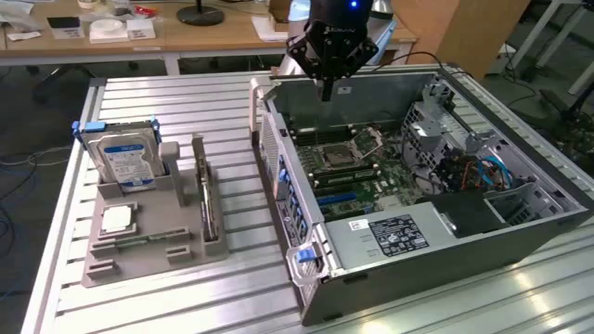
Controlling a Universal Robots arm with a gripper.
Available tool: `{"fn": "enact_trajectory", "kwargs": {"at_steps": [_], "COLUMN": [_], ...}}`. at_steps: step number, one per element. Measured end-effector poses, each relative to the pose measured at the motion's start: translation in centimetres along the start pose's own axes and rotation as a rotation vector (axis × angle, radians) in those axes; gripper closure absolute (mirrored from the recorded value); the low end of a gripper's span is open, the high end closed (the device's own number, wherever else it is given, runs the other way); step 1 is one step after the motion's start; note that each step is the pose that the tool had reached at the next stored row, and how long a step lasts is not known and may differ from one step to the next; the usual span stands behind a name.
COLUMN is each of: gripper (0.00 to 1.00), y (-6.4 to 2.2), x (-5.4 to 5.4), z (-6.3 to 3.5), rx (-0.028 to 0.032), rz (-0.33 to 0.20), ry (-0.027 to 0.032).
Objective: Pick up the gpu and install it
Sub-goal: 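Reach for the gpu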
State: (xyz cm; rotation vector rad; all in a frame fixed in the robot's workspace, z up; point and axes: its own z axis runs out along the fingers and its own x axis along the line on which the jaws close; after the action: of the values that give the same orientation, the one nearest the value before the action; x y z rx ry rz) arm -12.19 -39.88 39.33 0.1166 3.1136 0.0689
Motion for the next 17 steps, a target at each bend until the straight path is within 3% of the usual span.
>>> {"fn": "enact_trajectory", "kwargs": {"at_steps": [9,17], "gripper": [0.89,0.89], "y": [0.0,-0.08], "x": [0.1,1.1], "z": [-0.01,-0.03], "rx": [0.0001,0.0], "rz": [0.0,0.0], "ry": [0.0,0.0001]}}
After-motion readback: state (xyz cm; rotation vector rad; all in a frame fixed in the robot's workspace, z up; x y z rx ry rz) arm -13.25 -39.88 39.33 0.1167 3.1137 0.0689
